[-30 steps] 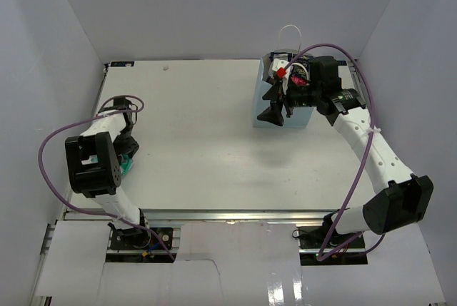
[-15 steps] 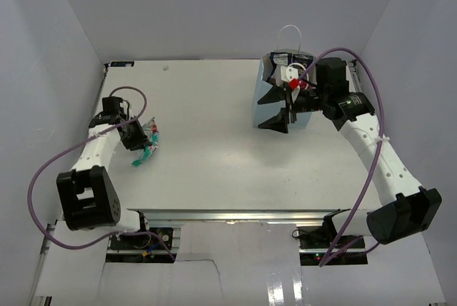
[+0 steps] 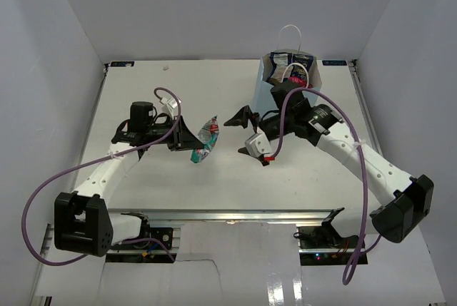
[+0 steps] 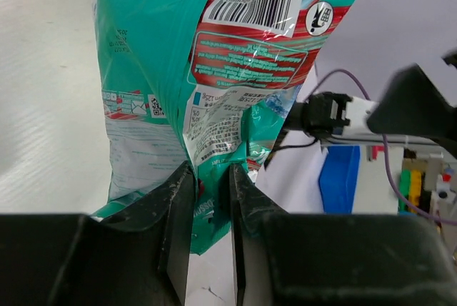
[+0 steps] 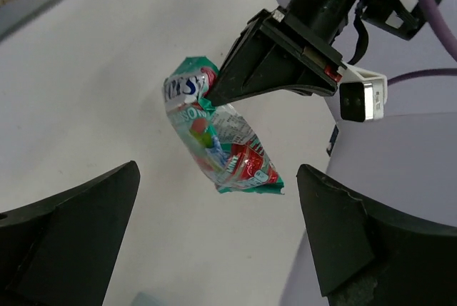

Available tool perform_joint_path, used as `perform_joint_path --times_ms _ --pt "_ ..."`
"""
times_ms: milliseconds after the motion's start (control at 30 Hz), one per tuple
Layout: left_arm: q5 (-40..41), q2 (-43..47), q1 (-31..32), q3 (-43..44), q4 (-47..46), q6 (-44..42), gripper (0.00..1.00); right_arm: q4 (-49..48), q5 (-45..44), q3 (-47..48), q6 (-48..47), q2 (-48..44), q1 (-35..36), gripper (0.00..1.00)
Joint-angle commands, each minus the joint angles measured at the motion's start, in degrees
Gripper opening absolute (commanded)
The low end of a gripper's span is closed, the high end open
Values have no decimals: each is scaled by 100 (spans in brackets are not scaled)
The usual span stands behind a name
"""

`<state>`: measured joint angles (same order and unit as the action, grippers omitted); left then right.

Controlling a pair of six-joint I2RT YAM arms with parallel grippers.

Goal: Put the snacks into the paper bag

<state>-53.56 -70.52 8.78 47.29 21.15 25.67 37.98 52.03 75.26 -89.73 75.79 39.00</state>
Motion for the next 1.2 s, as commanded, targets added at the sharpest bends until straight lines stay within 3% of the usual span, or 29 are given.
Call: perform_joint_path --times_ms 0,67,200,300,433,467,533,567,633,733,767,833,867,933,1033,1067,1100,1167 --pt "-813 249 273 149 -480 262 0 208 -789 409 -1633 330 282 97" --pt "-902 241 475 184 -480 307 0 517 -1018 489 -2037 586 502 97" --pt "-954 276 757 193 -480 386 0 26 -1651 304 -1881 709 766 98" --pt "-954 285 924 211 -506 404 0 183 -1923 462 -1916 972 872 100" --pt "-972 232 1030 342 -524 404 0 438 -2214 664 -1934 1332 951 82" --pt "-955 241 1030 360 -524 404 0 543 -2232 743 -1899 1385 951 73" --pt "-893 258 1030 404 -524 404 1 825 -2241 928 -1820 1439 960 63" --pt "-841 302 1030 413 -515 395 1 886 -2241 946 -1820 1421 951 51" --pt "-744 320 1030 448 -506 386 4 992 -2259 937 -1811 1369 960 42" --pt "-498 372 1030 606 -393 334 19 1062 -2232 946 -1636 1290 951 29" --pt "-393 381 1021 693 -322 264 31 1063 -2215 946 -1565 1263 951 27" --pt "-208 460 1012 965 -182 149 41 1063 -2188 937 -1312 1175 934 22" --pt "-120 504 1012 1088 -120 1 52 1063 -2127 937 -1197 1132 890 22" --pt "221 688 977 1447 11 -158 60 1036 -1996 1033 -890 1052 794 20" --pt "1193 1108 959 1861 109 -343 76 905 -1566 1279 -29 973 425 19" --pt "1521 1250 951 1933 109 -370 80 739 -1295 1559 591 955 172 18" --pt "1846 1382 951 1977 109 -361 91 642 -1144 1718 937 955 38 18" --pt "2647 1795 942 1969 30 -352 98 370 -697 2252 2136 964 -443 17"
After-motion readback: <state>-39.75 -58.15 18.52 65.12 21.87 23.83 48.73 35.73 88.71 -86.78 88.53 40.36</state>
